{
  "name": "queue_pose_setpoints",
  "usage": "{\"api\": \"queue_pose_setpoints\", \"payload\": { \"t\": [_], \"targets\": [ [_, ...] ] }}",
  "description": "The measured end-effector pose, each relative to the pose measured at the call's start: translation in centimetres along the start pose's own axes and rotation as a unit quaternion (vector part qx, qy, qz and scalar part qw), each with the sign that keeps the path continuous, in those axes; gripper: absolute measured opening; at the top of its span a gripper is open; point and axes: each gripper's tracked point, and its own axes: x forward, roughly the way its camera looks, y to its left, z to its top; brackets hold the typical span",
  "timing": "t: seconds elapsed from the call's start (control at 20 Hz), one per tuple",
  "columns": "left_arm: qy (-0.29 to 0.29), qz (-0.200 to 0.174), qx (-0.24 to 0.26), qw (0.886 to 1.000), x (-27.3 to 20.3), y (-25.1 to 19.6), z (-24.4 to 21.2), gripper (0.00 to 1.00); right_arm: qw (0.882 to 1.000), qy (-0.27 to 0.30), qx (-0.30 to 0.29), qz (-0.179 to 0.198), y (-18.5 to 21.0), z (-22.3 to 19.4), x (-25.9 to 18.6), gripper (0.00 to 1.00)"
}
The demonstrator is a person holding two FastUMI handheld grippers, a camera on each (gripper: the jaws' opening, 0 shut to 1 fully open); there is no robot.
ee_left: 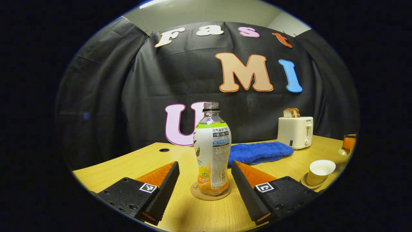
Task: Open the teacup lid with one hand, grasp the water bottle and pour water into the teacup with the other hand; after pouring, place the water bottle on the coaster and then close the teacup lid.
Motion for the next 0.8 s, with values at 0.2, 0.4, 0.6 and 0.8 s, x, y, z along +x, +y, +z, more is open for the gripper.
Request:
{"api": "queue_pose_setpoints", "payload": {
  "t": [0.2, 0.4, 0.6, 0.8],
  "targets": [
    [0.001, 0.006, 0.002, 1.0, -1.5, 0.6, 0.0, 0.95, 0.999, 0.001, 0.002, 0.037, 2.9, -0.2, 1.6, 0.34],
    [0.0, 0.013, 0.002, 1.0, -3.0, 1.2, 0.1, 0.95, 0.997, 0.007, 0.003, 0.081, 6.2, -0.5, 3.4, 0.35],
    [0.0, 0.029, 0.003, 1.0, -4.1, 2.3, 0.2, 0.96, 0.993, 0.024, 0.001, 0.115, 8.7, -1.2, 4.6, 0.35],
    [-0.001, 0.019, 0.003, 1.0, -4.8, 2.4, 0.2, 0.95, 0.992, 0.046, 0.001, 0.12, 9.1, -1.8, 4.9, 0.35]
  ]
}}
